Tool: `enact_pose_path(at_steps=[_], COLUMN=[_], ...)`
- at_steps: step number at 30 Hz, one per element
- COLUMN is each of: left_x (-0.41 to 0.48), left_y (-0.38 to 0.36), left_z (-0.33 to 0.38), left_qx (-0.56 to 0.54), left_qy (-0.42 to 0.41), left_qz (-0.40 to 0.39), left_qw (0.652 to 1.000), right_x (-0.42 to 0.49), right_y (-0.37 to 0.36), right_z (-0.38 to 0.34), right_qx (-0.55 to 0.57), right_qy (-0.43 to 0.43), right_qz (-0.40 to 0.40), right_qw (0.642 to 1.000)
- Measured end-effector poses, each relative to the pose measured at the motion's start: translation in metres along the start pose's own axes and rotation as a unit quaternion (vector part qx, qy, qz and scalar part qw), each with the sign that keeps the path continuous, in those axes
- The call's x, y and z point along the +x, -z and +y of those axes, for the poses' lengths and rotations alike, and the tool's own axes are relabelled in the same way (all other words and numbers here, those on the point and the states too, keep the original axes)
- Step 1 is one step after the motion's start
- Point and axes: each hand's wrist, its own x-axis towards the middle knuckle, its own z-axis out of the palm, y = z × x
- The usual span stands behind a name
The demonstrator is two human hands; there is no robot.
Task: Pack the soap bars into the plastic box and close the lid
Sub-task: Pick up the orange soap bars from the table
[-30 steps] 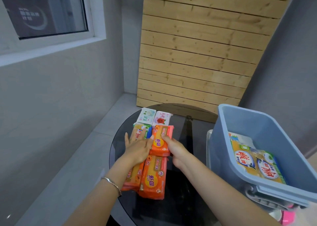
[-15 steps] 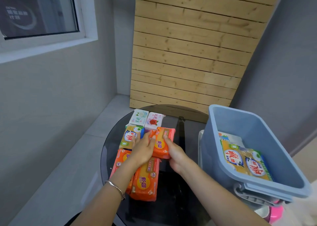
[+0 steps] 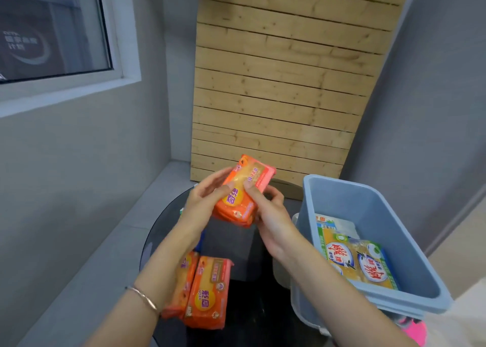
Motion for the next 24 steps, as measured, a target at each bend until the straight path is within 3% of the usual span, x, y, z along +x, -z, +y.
enact_pose_path(at_steps=[4,7,10,15,18,21,24], left_x=[0.012,0.022,0.031,0.032,0.036,0.048,0.059], left_y=[-0.015,-0.046,-0.087,-0.141,-0.159,-0.172,-0.182], left_z=[0.041,0.055,0.054,0.030,0.020,0.018,0.015], left_qx=[-0.010,0.060,0.093,0.079,0.072,0.095,0.145], left_qy=[0.048,0.072,0.089,0.177,0.184,0.176,0.170], left_qz=[-0.084,-0.143,-0.164,-0.194,-0.192,-0.173,-0.156], left_qw=[0.995,0.985,0.978,0.961,0.961,0.964,0.962], right_x=[-0.018,-0.030,-0.037,-0.036,-0.037,-0.034,-0.023], right_y=[0.025,0.055,0.087,0.138,0.163,0.184,0.199], right_z=[-0.062,-0.094,-0.110,-0.124,-0.126,-0.132,-0.143], right_qx=[-0.050,-0.099,-0.072,-0.014,-0.103,-0.313,-0.487], right_qy=[-0.006,-0.042,-0.073,-0.024,0.004,0.070,0.184], right_qz=[-0.027,-0.036,-0.025,0.061,0.048,0.033,0.037], right_qw=[0.998,0.993,0.994,0.998,0.994,0.947,0.853])
